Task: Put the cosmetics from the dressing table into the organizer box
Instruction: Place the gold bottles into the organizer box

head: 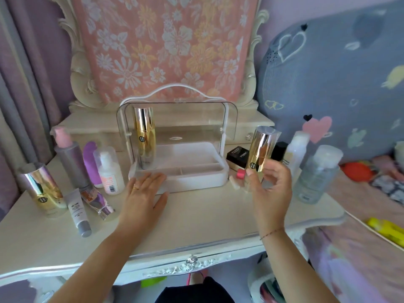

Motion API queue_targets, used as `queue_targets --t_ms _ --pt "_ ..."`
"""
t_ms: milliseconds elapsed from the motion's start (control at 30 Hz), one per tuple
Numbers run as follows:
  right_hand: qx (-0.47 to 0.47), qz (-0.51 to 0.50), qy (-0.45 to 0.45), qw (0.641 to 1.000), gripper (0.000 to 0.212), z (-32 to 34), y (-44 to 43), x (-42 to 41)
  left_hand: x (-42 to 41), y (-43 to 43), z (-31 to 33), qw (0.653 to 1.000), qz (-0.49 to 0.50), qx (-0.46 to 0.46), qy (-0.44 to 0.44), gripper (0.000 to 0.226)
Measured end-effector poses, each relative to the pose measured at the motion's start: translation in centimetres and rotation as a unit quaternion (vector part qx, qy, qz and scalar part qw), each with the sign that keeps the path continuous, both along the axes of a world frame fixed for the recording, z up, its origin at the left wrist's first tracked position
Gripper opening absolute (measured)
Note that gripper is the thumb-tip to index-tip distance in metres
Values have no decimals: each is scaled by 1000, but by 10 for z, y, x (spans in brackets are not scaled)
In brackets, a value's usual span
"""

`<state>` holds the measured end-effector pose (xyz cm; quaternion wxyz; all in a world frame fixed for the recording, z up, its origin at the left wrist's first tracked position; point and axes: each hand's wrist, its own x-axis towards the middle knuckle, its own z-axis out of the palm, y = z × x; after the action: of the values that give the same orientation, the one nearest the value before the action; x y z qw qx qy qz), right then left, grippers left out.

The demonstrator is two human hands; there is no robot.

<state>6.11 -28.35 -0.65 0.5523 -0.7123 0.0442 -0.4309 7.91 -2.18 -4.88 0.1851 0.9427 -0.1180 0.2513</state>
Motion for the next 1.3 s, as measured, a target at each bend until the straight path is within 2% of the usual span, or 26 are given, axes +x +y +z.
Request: queue_targets --t_ms 133,267,433,567,700,867,1000,1133,1300 --pt "-14 -14 27 999 48 -1 -18 11 1 -19 2 999 -18 37 19 57" --pt "-13 48 105 993 56 0 -26 29 -2 -32 1 996 -19 80 25 61" --pt "-34 63 166 984 42 0 -30 38 -3 -30 -3 994 -17 100 30 63" --pt "-32 52 163 985 35 5 -29 33 -2 -31 -4 994 -17 103 28 64" --pt "-7 77 123 989 41 13 -21 10 -2 -29 -3 994 -24 99 27 62" --pt "21 184 55 981 44 37 3 -15 -6 -21 1 995 -29 91 20 60" --pt "-27 275 61 959 50 40 41 -7 -9 -5 -2 997 3 73 26 58" --pt "-101 273 60 955 44 39 80 23 -11 5 -3 1000 -3 20 13 54" --pt "-114 276 106 949 43 41 114 70 -11 6 -3 1000 -23 -19 -3 50"
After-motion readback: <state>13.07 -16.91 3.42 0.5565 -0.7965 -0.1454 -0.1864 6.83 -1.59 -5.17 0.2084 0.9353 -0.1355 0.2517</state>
